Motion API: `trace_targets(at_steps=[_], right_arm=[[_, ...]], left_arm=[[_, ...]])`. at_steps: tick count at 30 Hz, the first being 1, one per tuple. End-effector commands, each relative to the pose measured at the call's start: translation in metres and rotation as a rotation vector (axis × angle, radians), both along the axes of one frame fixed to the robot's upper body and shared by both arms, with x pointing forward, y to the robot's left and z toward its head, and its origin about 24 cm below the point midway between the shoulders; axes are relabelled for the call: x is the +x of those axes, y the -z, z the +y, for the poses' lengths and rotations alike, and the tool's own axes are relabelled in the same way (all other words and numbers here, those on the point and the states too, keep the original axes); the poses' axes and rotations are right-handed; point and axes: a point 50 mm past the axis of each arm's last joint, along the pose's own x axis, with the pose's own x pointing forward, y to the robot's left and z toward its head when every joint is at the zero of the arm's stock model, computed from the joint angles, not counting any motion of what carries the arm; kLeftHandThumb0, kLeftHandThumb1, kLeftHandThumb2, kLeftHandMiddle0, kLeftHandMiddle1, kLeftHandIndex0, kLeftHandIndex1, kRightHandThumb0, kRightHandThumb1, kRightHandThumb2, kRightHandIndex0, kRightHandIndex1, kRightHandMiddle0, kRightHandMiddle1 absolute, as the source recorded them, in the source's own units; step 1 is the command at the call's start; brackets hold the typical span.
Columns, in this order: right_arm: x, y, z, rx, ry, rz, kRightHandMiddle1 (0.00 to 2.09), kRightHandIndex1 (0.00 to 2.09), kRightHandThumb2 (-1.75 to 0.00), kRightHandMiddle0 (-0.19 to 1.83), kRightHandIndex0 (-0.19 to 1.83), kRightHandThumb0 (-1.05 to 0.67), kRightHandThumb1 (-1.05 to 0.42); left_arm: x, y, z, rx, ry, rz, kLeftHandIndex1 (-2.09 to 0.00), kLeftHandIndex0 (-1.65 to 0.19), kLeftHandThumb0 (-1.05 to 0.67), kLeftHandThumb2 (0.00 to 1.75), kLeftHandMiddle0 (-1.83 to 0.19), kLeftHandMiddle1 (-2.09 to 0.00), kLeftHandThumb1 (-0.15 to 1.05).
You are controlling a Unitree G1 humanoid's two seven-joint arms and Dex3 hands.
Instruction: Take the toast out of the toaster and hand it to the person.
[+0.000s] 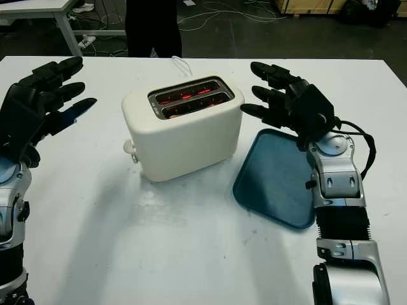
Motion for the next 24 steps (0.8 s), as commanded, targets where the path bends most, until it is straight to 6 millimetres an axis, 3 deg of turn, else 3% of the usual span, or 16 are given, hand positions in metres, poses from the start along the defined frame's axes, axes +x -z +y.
trace_targets(at_steps=[1,24], right_arm=[[0.0011,-0.0064,0.0012,-0.004,-0.008,-0.028,0.0,0.01,0.0,0.4,0.44,-0.36,-0.82],[0.0015,-0.0082,0.0027,-0.044,-0.01,-0.046,0.0,0.02,0.0,0.41,0.47,-0.42,-0.82]], left_arm=[[-0.0011,-0.0013,0.0013,0.009,-0.01,-0.006,0.0,-0.48,-0.63,0.11,-0.42,-0.26,0.92],[-0.0008,-0.0029,0.0008,0.011,-0.004,-0.008,0.0,-0.48,-0.61,0.11,-0.42,-0.26,0.92]])
